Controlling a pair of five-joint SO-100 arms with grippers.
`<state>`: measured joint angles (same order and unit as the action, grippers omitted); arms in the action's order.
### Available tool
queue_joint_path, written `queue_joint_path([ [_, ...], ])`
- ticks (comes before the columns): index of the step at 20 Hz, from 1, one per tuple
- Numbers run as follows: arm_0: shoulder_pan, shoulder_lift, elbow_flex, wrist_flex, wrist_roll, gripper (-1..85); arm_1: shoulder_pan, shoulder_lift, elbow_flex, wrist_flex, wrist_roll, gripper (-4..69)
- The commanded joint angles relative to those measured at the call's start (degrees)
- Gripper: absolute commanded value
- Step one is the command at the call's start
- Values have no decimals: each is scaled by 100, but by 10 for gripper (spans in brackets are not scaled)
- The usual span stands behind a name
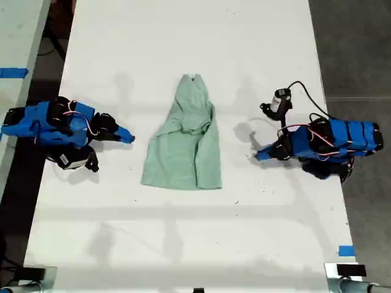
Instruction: Fold t shirt
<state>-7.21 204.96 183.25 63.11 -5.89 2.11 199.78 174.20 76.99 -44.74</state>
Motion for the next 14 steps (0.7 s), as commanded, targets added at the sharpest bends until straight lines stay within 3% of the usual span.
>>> queue_joint_path([
  [1, 457, 44, 53, -105, -264, -1, 44, 88, 352, 18, -97, 50],
  [4, 923, 26, -18, -176, -958, -2, 44, 88, 352, 18, -97, 50],
  [8, 1125, -633, -598, -185, -1327, -3, 44, 88, 352, 18, -97, 50],
  [11, 1310, -2953, -1775, -554, -1380, -3, 44, 88, 352, 18, -97, 50],
  [14, 1591, -6346, -4104, -334, -1151, -2, 44, 88, 352, 18, -97, 50],
])
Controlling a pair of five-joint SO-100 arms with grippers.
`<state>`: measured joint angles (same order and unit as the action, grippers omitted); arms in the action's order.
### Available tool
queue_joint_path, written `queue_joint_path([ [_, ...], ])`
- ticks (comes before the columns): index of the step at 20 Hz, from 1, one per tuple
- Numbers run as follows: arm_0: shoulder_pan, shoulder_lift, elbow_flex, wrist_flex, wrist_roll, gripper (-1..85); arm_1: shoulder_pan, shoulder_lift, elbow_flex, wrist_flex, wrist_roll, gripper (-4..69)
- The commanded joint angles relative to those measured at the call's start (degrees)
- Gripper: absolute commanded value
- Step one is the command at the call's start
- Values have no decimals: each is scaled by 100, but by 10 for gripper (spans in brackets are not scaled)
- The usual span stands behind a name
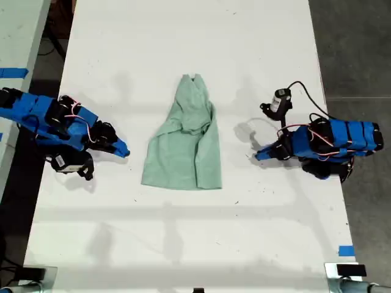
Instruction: Fold t shirt
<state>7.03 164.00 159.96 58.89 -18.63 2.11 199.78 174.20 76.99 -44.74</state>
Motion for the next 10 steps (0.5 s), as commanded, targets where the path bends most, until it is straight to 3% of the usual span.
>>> queue_joint_path([
  [1, 220, -3586, -2883, 457, 334, 35, 44, 88, 352, 18, -97, 50],
  [3, 316, -6144, -5520, 1802, 756, 218, 44, 88, 352, 18, -97, 50],
  [4, 316, -7084, -6548, 2232, 1107, 248, 44, 88, 352, 18, -97, 50],
  [6, 167, -7989, -7418, 2320, 1617, 258, 44, 88, 352, 18, -105, 50],
  [10, -105, -8200, -7084, 2145, 1468, 252, 44, 88, 352, 18, -132, 50],
])
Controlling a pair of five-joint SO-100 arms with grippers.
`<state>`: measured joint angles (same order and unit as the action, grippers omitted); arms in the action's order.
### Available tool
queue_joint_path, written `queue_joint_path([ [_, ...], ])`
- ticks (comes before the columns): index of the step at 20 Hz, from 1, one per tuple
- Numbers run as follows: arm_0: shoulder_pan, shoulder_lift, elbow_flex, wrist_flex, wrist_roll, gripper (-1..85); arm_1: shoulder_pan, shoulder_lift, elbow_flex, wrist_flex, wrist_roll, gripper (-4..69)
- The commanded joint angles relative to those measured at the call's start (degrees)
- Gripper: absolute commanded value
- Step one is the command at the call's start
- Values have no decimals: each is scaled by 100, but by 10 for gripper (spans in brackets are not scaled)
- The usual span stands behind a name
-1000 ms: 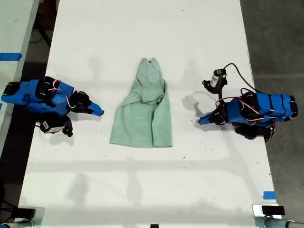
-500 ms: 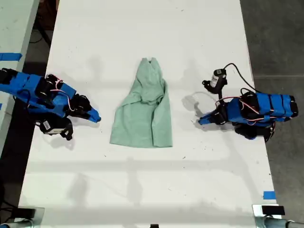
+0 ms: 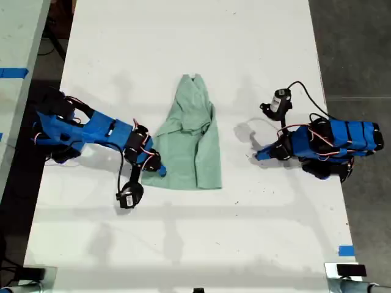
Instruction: Fold t shirt
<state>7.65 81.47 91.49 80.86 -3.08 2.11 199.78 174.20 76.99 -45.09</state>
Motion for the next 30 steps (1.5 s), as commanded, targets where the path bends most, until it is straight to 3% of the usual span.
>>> queue_joint_path([
  [1, -211, 141, -79, -79, -167, 249, 44, 88, 352, 18, -97, 50],
  [7, -571, 1213, 1318, -369, -721, 236, 44, 88, 352, 18, -97, 50],
  [10, -624, 958, 1617, -835, -782, 222, 44, 88, 352, 18, -97, 50],
  [13, -659, 457, 1485, -1169, -747, 173, 44, 88, 352, 18, -97, 50],
  [16, -712, 176, 1336, -1266, -721, 27, 44, 88, 352, 18, -97, 50],
  [18, -747, 149, 1301, -1274, -694, -1, 44, 88, 352, 18, -97, 49],
  [22, -756, 308, 835, -624, -756, -1, 44, 88, 352, 18, -97, 49],
  [24, -747, -149, -229, 703, -949, -1, 44, 88, 352, 18, -97, 49],
  [25, -747, -272, -642, 967, -844, -1, 44, 88, 352, 18, -97, 49],
  [30, -853, -202, -1775, 967, -325, -1, 44, 88, 352, 18, -97, 49],
])
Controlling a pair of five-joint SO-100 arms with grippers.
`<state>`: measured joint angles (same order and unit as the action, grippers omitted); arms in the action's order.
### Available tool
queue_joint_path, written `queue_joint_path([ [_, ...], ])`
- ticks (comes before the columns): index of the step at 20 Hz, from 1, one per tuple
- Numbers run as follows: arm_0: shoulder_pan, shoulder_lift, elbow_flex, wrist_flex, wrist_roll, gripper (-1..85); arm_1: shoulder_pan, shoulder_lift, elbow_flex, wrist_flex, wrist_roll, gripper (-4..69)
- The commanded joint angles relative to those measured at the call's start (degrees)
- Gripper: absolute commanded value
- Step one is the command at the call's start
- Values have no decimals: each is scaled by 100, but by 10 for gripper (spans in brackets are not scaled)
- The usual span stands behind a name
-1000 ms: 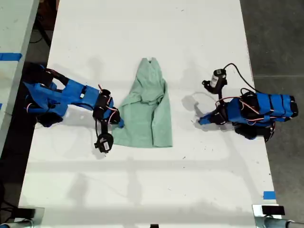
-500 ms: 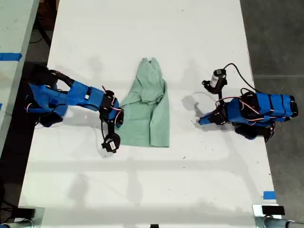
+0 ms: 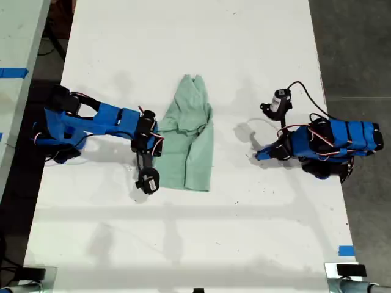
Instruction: Fold t shirt
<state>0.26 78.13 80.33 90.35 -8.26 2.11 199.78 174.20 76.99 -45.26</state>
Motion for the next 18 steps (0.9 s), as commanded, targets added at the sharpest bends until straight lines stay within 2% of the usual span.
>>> queue_joint_path([
  [1, -123, 62, -967, 18, 343, -1, 44, 88, 352, 18, -79, 49],
  [5, -114, -255, -1837, -62, 668, -1, 44, 88, 352, 18, -79, 49],
  [10, -202, -316, -1978, -510, 554, -1, 44, 88, 352, 18, -79, 49],
  [17, -272, -1336, -1978, -1573, 659, -1, 44, 88, 352, 18, -79, 49],
  [18, -229, -1441, -1978, -1775, 659, 45, 44, 88, 352, 18, -79, 49],
])
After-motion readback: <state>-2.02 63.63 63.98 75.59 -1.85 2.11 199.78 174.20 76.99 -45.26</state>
